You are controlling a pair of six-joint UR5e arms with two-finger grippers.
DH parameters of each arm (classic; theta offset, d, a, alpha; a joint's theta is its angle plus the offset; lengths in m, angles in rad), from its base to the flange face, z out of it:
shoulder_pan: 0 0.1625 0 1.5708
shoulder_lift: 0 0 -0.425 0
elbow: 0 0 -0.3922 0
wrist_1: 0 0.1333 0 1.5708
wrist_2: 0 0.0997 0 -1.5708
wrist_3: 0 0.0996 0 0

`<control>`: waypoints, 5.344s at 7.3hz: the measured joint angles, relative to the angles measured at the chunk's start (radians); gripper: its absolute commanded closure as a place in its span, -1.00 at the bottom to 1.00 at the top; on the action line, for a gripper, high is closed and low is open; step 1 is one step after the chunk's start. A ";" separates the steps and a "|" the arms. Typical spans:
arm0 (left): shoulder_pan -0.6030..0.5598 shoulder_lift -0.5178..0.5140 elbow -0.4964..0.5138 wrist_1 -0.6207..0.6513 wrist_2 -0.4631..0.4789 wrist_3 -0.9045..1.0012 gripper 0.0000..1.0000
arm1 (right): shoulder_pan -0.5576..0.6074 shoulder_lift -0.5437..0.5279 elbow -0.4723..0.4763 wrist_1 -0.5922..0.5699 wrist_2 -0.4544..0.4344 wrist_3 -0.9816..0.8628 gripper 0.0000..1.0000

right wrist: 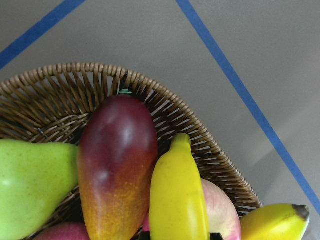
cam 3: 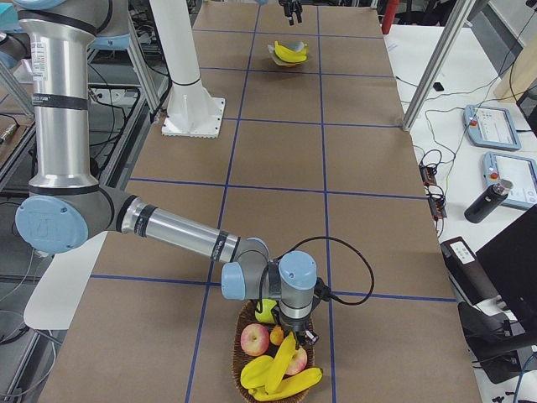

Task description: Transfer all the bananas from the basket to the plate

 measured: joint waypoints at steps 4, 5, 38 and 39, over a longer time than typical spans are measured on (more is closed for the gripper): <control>0.000 0.000 0.006 0.000 0.000 -0.008 -0.99 | 0.028 0.106 0.059 -0.144 0.006 0.005 1.00; 0.000 0.000 0.009 0.000 0.000 -0.008 -0.98 | 0.036 0.152 0.096 -0.241 0.006 0.011 1.00; 0.395 -0.646 0.010 -0.049 0.112 -0.666 1.00 | -0.801 0.746 0.624 0.109 0.003 2.391 -1.00; 0.393 -0.624 0.007 -0.047 0.112 -0.667 1.00 | -0.776 0.731 0.624 0.108 0.007 2.380 -1.00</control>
